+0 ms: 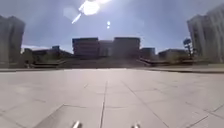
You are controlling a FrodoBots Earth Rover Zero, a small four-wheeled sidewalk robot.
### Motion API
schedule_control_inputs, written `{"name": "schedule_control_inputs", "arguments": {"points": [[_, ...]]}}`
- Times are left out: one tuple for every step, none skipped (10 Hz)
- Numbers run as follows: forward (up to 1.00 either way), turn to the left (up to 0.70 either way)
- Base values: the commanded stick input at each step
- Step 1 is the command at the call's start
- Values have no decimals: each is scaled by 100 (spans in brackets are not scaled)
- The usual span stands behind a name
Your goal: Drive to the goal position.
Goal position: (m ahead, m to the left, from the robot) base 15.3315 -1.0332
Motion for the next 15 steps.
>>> {"name": "schedule_control_inputs", "arguments": {"points": [[85,0],[85,0],[85,0],[85,0],[85,0],[85,0],[85,0],[85,0],[85,0],[85,0],[85,0],[85,0],[85,0],[85,0],[85,0]]}}
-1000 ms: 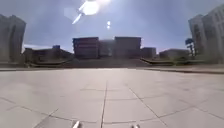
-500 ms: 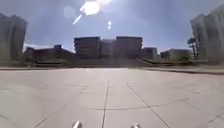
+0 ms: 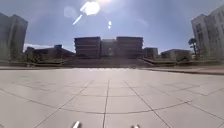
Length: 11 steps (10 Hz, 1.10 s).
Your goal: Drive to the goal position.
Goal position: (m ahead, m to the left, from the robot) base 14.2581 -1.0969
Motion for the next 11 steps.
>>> {"name": "schedule_control_inputs", "arguments": {"points": [[85,0],[85,0],[85,0],[85,0],[85,0],[85,0],[85,0],[85,0],[85,0],[85,0],[85,0]]}}
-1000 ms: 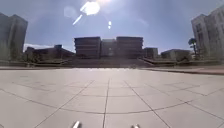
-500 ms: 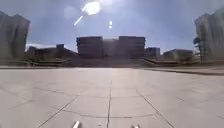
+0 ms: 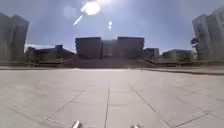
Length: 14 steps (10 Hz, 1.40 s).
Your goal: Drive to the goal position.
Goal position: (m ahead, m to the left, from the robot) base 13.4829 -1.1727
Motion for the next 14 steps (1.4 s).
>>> {"name": "schedule_control_inputs", "arguments": {"points": [[85,0],[85,0],[85,0],[85,0],[85,0],[85,0],[85,0],[85,0],[85,0],[85,0],[85,0],[85,0],[85,0],[85,0]]}}
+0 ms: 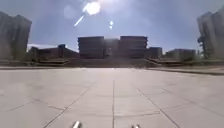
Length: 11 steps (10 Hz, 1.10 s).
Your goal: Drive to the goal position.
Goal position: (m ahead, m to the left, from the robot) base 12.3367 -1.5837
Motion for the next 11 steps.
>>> {"name": "schedule_control_inputs", "arguments": {"points": [[85,0],[85,0],[85,0],[85,0],[85,0],[85,0],[85,0],[85,0],[85,0],[85,0],[85,0]]}}
